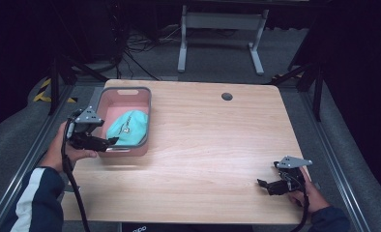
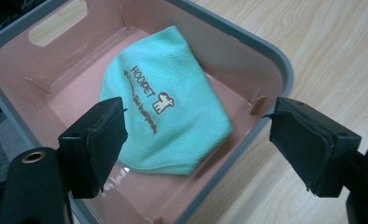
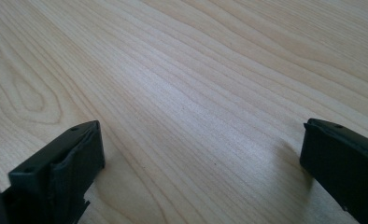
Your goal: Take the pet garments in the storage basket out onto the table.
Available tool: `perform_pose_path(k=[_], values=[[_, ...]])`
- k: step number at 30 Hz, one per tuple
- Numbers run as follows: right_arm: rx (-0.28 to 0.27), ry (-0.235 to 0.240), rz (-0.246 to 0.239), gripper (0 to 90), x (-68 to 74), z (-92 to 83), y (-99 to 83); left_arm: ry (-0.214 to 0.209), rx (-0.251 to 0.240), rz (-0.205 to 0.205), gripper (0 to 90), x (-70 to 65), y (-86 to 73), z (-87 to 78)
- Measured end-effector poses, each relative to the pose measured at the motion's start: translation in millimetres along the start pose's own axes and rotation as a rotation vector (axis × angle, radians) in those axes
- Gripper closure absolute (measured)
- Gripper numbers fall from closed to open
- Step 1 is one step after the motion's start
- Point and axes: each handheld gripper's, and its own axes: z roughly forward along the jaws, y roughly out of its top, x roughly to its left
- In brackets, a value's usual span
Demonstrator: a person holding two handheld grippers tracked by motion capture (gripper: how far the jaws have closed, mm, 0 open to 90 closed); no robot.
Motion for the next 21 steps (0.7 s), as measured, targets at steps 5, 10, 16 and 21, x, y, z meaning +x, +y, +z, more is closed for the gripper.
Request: perform_pose_path(k=[5,10,16,21], values=[[0.000,0.000,0.000,0.2,0.0,-0.1,0.0,-0.006,0.040,-0.017,19.0,9.2,8.3,17.3],[0.000,0.000,0.000,0.2,0.0,0.0,0.0,-0.014,0.104,-0.012,18.7,18.6,23.8,40.8],[0.000,0.000,0.000,0.2,0.0,0.0,0.0,-0.029,0.196,-0.005,18.2,24.1,32.9,69.7],[0.001,0.001,0.000,0.2,0.0,-0.1,0.0,-0.025,0.267,-0.027,17.4,29.9,34.1,93.3]])
